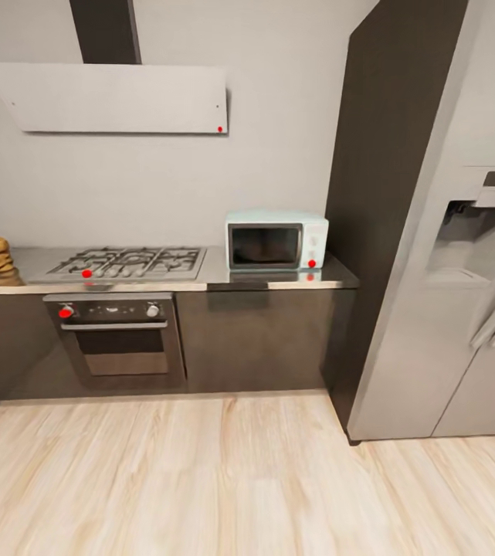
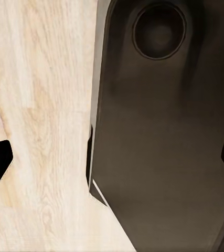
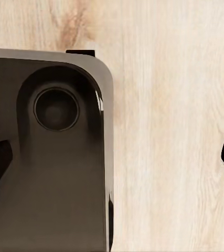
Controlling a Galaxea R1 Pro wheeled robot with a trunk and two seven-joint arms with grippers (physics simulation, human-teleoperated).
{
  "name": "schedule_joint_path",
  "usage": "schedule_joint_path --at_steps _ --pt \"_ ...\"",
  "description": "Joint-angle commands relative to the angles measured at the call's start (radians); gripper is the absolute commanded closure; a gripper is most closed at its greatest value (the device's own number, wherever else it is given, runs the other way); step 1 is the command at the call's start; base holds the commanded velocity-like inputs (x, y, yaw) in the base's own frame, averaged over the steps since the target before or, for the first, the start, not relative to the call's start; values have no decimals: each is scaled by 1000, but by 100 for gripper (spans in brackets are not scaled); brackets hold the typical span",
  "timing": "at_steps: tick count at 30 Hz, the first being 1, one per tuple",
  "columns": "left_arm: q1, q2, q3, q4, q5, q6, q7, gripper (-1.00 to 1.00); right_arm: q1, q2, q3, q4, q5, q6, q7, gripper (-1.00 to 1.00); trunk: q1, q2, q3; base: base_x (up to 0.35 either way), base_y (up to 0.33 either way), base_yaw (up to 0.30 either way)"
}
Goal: In the kitchen, take the popcorn bag from the countertop, put it into the microwave, and heat it until the popcorn is cooked so the cooked popcorn ends up inside the bag.
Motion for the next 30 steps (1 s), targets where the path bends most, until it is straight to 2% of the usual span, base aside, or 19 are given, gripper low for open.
schedule_joint_path --at_steps 1,30 --pt "0 -1 7 -1 1 1 0 -100 -1 0 0 1 0 -3 -1 -100 1 0 -1 316 0 0" --pt "0 -2 7 -1 1 1 0 -100 -1 2 -3 1 0 -4 -1 -100 1 0 -1 314 0 0"
